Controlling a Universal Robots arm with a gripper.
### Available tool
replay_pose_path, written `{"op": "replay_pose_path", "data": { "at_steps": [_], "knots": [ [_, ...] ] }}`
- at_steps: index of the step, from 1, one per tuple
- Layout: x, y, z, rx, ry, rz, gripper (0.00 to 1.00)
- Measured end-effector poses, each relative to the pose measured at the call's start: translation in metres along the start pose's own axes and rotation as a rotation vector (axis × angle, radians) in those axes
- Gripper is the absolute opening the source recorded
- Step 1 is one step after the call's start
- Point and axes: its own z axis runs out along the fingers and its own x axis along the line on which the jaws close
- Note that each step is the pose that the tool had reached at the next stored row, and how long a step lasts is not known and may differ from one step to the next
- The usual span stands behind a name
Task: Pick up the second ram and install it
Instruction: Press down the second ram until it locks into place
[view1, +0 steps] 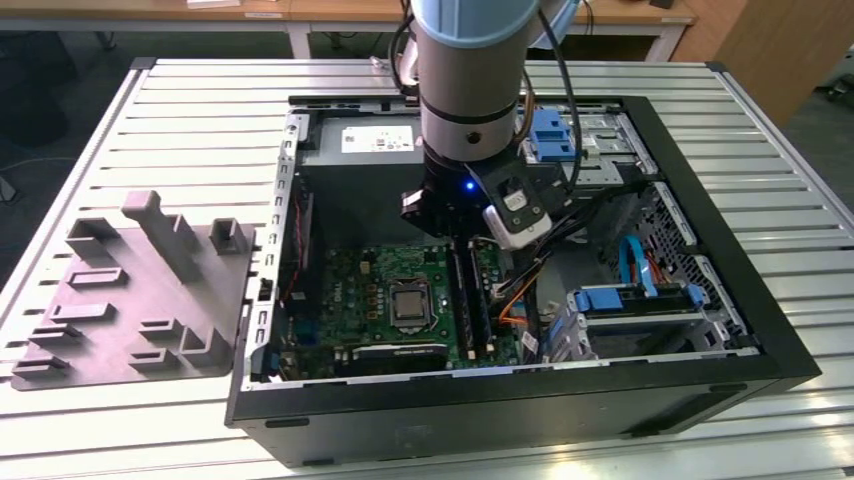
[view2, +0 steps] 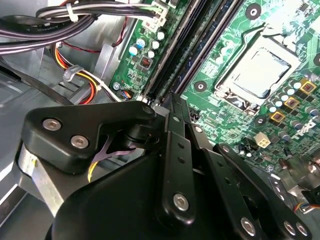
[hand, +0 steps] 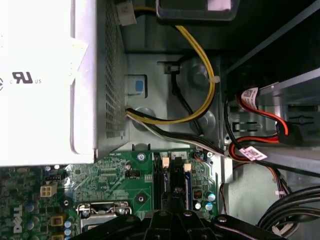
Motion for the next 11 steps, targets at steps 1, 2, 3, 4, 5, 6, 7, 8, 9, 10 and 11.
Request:
{"op": "replay_pose_path", "data": {
  "at_steps": [1, 2, 3, 4, 5, 6, 7, 8, 9, 10, 11],
  "knots": [
    [0.0, 0.0001, 0.0, 0.0, 0.0, 0.0, 0.1],
    [0.0, 0.0001, 0.0001, 0.0, 0.0, 0.0, 0.1],
    [0.0001, 0.0007, 0.0003, 0.0, 0.0, 0.0, 0.1],
    [0.0002, 0.0014, 0.0007, 0.0, -0.0001, 0.0, 0.1],
    [0.0002, 0.002, 0.001, -0.0001, -0.0001, 0.0, 0.1],
    [0.0002, 0.0024, 0.0013, -0.0001, 0.0, 0.0, 0.1],
    [0.0003, 0.0026, 0.002, -0.0003, -0.0001, 0.0, 0.1],
    [0.0004, 0.0026, 0.0032, -0.0001, 0.0, 0.0, 0.1],
    [0.0006, 0.0026, 0.0046, 0.0, 0.0, 0.0, 0.1],
    [0.0007, 0.0026, 0.0055, 0.0, -0.0001, 0.0, 0.1],
    [0.0007, 0.0027, 0.0057, 0.0001, 0.0, 0.0, 0.1]
  ]
}}
